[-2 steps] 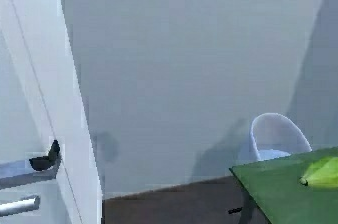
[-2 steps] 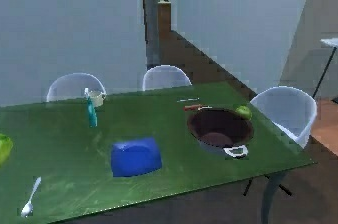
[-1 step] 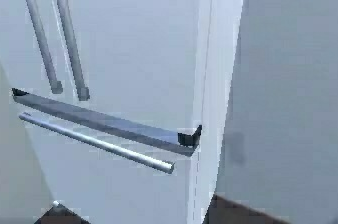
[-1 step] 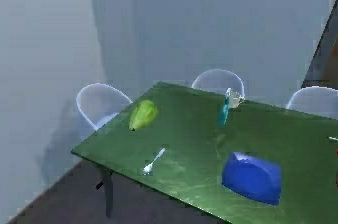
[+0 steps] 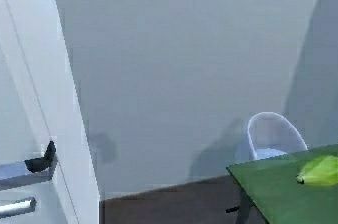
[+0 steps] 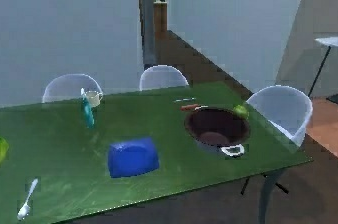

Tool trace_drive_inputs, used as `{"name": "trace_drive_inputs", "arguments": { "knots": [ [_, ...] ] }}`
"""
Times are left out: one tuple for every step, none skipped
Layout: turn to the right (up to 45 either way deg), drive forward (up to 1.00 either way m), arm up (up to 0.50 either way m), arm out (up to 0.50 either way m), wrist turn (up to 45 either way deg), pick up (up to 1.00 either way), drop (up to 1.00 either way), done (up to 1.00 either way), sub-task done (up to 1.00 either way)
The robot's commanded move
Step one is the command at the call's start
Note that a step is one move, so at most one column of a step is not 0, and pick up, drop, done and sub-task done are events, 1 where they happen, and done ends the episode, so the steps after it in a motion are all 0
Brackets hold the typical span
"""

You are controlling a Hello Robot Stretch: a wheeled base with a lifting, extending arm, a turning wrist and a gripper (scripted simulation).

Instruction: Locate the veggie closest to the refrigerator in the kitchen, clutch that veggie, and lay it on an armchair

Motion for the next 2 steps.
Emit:
{"name": "trace_drive_inputs", "arguments": {
  "knots": [
    [0.0,0.85,0.0,0.0,0.0,0.0,0.0,0.0,0.0],
    [0.0,0.0,0.5,0.0,0.0,0.0,0.0,0.0,0.0]
  ]
}}
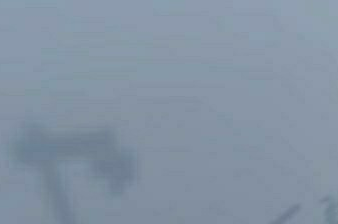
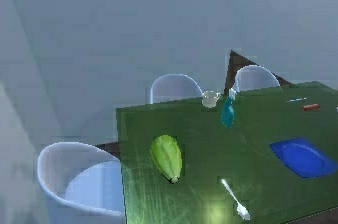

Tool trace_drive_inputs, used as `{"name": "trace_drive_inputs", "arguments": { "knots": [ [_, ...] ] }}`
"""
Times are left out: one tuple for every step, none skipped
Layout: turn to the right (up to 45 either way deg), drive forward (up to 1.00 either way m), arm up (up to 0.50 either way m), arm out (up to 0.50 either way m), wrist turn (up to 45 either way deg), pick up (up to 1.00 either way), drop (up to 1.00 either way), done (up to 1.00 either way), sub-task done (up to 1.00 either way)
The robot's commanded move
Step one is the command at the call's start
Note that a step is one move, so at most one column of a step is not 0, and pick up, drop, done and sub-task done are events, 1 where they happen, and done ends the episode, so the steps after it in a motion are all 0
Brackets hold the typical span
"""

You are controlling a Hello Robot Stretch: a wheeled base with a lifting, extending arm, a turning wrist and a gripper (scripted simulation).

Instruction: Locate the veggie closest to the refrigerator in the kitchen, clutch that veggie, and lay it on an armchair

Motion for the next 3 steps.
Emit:
{"name": "trace_drive_inputs", "arguments": {
  "knots": [
    [0.0,0.0,0.32,0.0,0.0,0.0,0.0,0.0,0.0],
    [0.0,0.0,0.0,0.28,0.0,0.0,0.0,0.0,0.0],
    [0.0,0.0,0.0,0.0,45.0,0.0,0.0,0.0,0.0]
  ]
}}
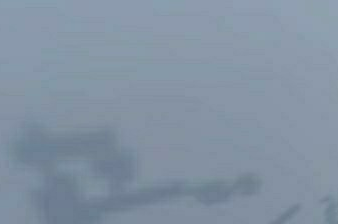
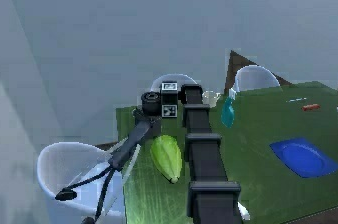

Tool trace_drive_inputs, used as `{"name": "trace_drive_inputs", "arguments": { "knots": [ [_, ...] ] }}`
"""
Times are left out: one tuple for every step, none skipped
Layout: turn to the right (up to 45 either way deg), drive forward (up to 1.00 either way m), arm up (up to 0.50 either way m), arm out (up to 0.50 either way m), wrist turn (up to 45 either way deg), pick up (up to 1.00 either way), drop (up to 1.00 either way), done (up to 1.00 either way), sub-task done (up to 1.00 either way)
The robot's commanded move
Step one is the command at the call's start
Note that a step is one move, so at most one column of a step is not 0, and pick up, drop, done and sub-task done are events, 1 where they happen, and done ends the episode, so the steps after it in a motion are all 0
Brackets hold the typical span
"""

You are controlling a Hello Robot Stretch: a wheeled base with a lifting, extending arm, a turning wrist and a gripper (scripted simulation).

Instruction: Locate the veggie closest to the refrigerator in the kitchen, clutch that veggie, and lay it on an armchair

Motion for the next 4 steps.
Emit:
{"name": "trace_drive_inputs", "arguments": {
  "knots": [
    [0.0,0.0,0.0,0.0,45.0,0.0,0.0,0.0,0.0],
    [0.0,0.0,0.0,0.0,45.0,0.0,0.0,0.0,0.0],
    [0.0,0.0,0.0,0.0,45.0,0.0,0.0,0.0,0.0],
    [0.0,0.0,0.0,0.0,12.0,0.0,0.0,0.0,0.0]
  ]
}}
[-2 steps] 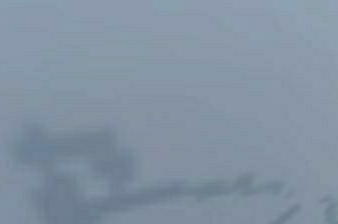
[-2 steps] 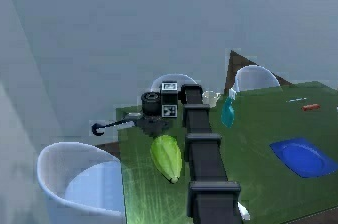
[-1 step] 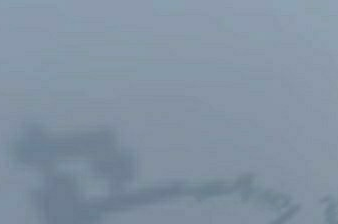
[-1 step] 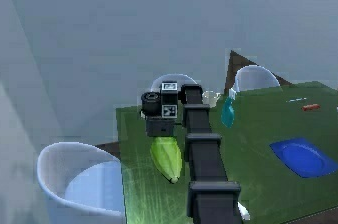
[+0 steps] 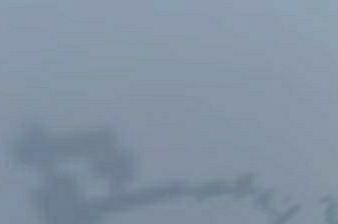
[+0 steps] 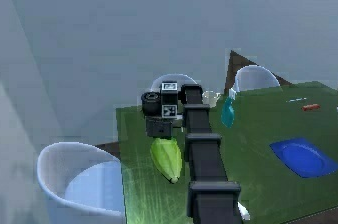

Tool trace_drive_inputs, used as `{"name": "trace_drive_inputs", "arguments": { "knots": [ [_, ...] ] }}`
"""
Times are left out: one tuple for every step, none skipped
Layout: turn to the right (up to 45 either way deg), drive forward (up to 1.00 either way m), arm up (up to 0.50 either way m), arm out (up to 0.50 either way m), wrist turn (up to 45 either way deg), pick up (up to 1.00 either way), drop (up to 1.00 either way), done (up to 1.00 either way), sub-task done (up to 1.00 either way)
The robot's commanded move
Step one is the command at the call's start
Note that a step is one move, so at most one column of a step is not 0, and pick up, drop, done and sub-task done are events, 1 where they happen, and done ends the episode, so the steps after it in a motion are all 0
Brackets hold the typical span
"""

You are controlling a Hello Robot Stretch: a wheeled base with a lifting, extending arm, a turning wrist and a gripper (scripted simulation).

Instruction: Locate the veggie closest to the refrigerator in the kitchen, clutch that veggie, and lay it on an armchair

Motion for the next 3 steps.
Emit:
{"name": "trace_drive_inputs", "arguments": {
  "knots": [
    [0.0,0.0,-0.3,0.0,0.0,0.0,0.0,0.0,0.0],
    [0.0,0.0,0.0,0.0,0.0,1.0,0.0,0.0,0.0],
    [0.0,0.0,0.1,0.0,0.0,0.0,0.0,0.0,0.0]
  ]
}}
